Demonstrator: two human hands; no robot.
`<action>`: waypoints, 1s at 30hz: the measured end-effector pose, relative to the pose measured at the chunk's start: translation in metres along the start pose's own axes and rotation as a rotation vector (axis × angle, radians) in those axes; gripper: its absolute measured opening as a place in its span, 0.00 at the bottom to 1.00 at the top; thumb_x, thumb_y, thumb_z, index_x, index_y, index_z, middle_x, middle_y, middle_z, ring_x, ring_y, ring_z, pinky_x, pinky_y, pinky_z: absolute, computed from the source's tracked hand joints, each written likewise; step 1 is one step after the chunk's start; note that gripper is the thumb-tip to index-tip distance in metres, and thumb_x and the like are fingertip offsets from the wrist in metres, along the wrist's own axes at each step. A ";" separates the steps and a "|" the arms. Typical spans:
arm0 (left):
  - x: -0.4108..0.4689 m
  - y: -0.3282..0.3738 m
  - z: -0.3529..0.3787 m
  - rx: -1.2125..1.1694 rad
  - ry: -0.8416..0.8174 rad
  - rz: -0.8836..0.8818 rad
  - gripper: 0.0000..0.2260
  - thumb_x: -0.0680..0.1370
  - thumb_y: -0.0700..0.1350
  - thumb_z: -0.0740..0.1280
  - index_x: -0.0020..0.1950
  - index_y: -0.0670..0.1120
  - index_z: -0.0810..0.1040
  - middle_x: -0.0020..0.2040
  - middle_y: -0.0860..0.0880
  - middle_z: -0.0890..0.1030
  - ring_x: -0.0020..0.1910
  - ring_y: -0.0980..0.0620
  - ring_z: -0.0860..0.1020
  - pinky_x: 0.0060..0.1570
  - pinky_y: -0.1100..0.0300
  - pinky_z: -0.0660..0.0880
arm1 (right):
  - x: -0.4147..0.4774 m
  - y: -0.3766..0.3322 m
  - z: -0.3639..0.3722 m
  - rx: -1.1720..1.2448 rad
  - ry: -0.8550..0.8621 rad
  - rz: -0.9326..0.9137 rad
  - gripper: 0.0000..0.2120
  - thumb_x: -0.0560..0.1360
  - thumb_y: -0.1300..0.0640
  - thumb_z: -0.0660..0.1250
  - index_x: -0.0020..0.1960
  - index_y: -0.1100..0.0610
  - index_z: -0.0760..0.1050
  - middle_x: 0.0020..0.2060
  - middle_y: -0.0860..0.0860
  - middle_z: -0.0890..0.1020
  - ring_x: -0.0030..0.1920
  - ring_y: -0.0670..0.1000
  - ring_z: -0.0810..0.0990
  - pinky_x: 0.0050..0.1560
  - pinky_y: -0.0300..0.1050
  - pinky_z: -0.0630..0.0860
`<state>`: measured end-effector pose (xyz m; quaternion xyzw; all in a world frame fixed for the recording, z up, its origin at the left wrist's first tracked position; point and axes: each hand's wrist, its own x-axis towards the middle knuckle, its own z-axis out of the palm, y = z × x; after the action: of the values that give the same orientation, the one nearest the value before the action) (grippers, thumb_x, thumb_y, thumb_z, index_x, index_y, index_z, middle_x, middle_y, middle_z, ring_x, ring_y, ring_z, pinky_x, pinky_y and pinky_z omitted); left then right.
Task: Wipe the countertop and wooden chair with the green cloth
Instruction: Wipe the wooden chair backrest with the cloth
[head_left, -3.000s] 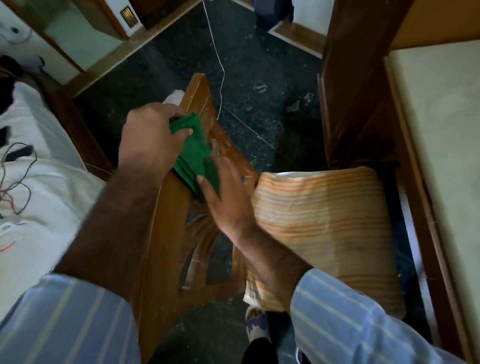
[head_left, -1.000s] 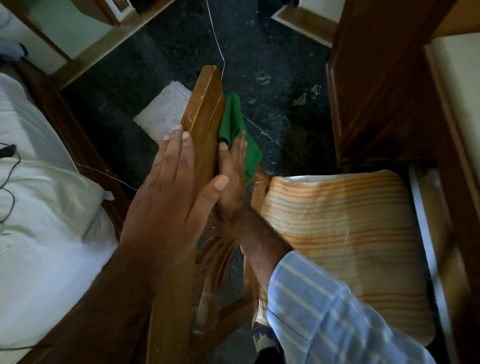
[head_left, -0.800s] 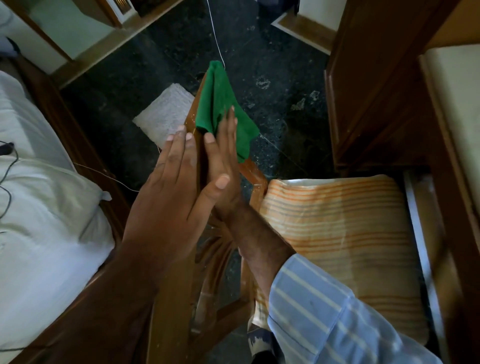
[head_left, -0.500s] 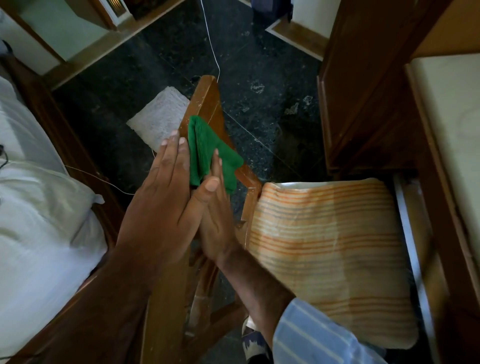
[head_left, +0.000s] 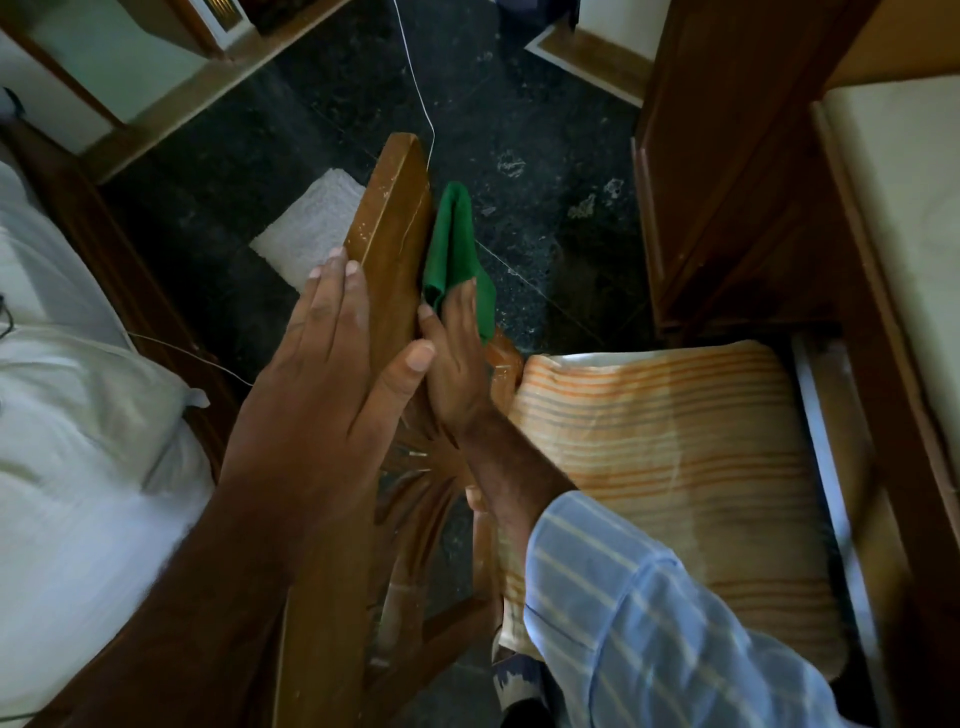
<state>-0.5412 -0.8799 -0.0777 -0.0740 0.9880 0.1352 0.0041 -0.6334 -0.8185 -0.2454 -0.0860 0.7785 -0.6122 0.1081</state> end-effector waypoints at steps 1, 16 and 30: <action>0.000 0.000 0.001 0.007 0.003 -0.001 0.42 0.77 0.72 0.37 0.82 0.45 0.46 0.83 0.49 0.46 0.81 0.55 0.44 0.76 0.58 0.45 | -0.008 0.001 -0.001 0.055 -0.033 0.091 0.36 0.85 0.39 0.49 0.85 0.55 0.44 0.86 0.50 0.43 0.85 0.49 0.41 0.85 0.52 0.43; 0.000 0.003 -0.002 0.049 -0.012 0.001 0.40 0.79 0.69 0.45 0.82 0.43 0.48 0.83 0.46 0.47 0.81 0.51 0.46 0.77 0.54 0.47 | -0.039 -0.025 -0.008 0.018 -0.082 -0.110 0.24 0.85 0.41 0.44 0.76 0.46 0.38 0.83 0.66 0.51 0.84 0.66 0.48 0.84 0.65 0.48; 0.138 0.061 0.037 1.166 -0.181 0.165 0.24 0.78 0.59 0.65 0.71 0.50 0.75 0.76 0.43 0.68 0.79 0.39 0.56 0.78 0.42 0.50 | -0.027 -0.013 -0.039 0.350 -0.138 0.056 0.31 0.74 0.59 0.56 0.77 0.63 0.71 0.83 0.58 0.62 0.83 0.55 0.59 0.80 0.47 0.60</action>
<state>-0.6873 -0.8320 -0.1009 0.0294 0.8975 -0.4239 0.1178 -0.6185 -0.7779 -0.2225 -0.0859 0.6529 -0.7277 0.1918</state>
